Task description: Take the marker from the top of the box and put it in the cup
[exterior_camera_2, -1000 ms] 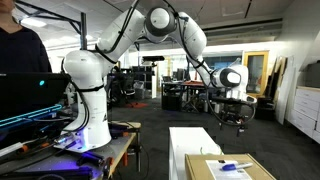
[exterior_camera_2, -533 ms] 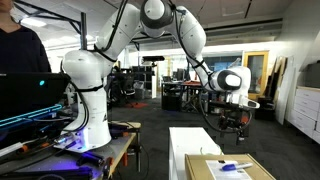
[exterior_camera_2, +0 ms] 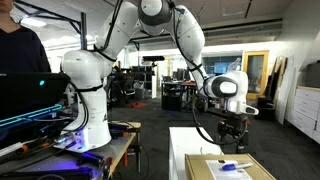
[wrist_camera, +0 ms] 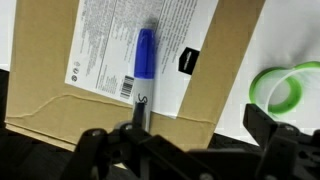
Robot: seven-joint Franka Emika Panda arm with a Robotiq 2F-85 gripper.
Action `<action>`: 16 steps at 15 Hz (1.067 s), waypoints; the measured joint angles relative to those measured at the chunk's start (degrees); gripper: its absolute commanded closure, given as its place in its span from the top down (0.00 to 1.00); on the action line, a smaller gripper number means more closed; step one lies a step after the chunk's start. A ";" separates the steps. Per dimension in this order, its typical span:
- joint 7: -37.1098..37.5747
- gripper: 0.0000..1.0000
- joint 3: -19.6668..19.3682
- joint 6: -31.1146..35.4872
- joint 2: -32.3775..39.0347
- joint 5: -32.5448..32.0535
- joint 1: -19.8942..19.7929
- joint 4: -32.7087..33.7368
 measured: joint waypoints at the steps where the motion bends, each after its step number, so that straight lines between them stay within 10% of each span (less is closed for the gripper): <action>1: 0.07 1.00 -0.03 1.51 0.00 0.00 -0.05 -0.72; 16: 2.13 1.00 -2.87 6.97 0.04 0.70 -0.36 -2.52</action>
